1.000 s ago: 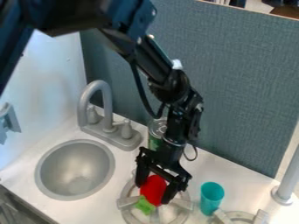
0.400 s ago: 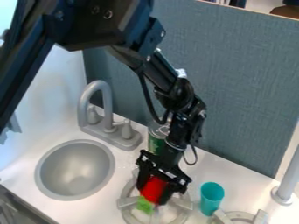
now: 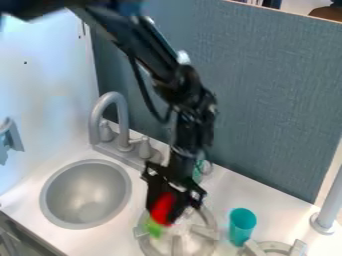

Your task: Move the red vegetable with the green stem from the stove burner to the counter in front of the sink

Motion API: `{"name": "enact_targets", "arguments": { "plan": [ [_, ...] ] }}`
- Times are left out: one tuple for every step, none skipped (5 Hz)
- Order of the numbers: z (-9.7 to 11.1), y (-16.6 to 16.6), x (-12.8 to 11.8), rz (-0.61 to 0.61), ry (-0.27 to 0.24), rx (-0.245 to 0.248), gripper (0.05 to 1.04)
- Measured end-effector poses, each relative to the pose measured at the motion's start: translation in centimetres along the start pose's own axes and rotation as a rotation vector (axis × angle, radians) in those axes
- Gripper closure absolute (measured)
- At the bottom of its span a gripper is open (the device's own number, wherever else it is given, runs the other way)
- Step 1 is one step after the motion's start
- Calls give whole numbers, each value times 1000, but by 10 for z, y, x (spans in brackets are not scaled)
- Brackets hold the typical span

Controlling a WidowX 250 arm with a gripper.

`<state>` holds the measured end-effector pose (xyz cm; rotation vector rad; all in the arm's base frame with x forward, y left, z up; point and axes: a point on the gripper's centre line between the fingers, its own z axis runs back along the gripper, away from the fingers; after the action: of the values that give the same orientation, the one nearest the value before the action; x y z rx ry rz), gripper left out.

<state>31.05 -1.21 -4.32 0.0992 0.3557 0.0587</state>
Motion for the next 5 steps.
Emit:
{"name": "enact_targets", "arguments": {
  "plan": [
    [15,15,-23,-17,-61,10,497],
    [14,33,-46,-8,-53,95,497],
    [2,63,-52,33,-33,141,497],
    [-35,90,-47,94,112,190,497],
    [-42,104,-40,87,107,173,497]
  ]
}}
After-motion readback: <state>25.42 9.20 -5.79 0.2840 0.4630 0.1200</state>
